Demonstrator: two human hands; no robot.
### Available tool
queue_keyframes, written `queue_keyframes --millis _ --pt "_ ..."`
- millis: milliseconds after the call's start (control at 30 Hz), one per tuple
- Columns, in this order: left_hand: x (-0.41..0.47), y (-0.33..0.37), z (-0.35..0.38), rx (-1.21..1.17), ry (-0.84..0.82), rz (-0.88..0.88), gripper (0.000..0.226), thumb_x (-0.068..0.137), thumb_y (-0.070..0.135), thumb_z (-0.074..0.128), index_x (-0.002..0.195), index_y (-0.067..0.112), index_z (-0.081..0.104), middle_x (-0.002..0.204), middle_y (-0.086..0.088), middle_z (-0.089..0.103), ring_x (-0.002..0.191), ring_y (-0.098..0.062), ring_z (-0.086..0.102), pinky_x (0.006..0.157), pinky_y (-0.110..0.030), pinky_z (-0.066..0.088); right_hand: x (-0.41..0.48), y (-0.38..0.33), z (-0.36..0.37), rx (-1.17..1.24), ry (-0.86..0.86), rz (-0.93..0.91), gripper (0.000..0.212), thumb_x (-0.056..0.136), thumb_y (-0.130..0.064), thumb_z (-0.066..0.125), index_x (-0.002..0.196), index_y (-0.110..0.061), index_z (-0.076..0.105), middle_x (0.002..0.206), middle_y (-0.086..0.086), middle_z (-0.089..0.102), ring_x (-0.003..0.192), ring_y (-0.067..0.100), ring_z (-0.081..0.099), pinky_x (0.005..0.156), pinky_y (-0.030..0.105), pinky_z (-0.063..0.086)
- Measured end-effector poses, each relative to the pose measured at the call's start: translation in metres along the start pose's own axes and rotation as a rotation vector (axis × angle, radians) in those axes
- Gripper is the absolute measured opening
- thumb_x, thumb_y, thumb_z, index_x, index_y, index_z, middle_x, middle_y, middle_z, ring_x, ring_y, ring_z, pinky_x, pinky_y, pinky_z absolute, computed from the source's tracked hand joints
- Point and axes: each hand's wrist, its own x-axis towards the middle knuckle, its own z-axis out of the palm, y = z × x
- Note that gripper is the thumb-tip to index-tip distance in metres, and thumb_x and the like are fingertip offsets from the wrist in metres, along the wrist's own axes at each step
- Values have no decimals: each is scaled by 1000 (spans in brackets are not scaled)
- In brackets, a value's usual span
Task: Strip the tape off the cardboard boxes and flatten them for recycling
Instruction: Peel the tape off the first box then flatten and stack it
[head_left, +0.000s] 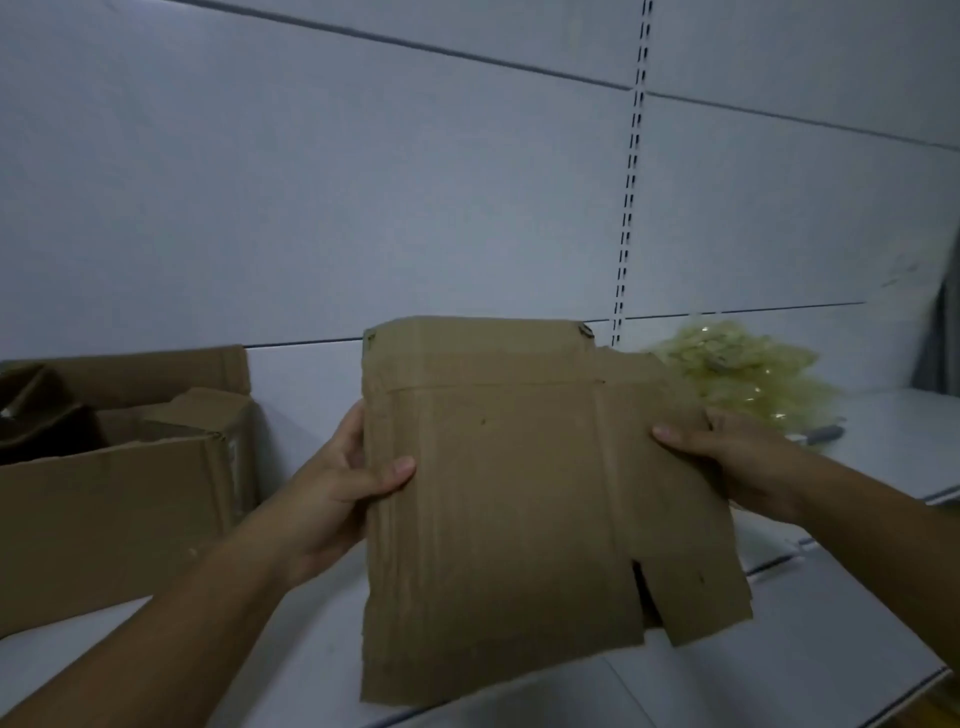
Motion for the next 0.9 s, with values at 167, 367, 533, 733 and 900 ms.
queue_keyframes --millis 167,367,533,733,900 --pt "-12 37 -4 277 102 401 67 65 -5 68 118 35 61 117 -1 68 109 -17 63 77 -20 54 -9 -55 3 78 43 -405 47 61 -6 74 106 -16 64 104 0 72 92 15 69 66 23 57" --pt "-23 28 -13 367 267 369 62 76 -18 56 103 35 72 112 10 70 108 -6 63 75 -12 51 -13 -24 17 -318 230 -532 28 70 -2 77 82 -23 64 58 -12 67 57 -2 61 54 15 49" --pt "-26 14 -6 323 408 94 54 82 -15 41 85 24 78 95 -1 75 91 -17 70 69 -23 54 -4 15 14 -390 150 -557 36 71 1 76 84 -29 62 79 -9 65 66 -8 61 57 6 44" --pt "-27 26 12 228 429 -83 33 86 -3 43 99 11 71 99 -9 74 87 -19 69 63 -28 56 7 40 1 -362 107 -504 39 70 0 77 104 -13 62 88 -4 65 80 3 59 67 13 45" --pt "-37 23 26 740 173 -217 45 79 11 72 120 25 62 116 7 66 101 -12 64 81 -23 54 4 62 -3 -441 128 -542 24 63 -11 83 73 -24 65 75 2 71 61 -5 59 55 -2 40"
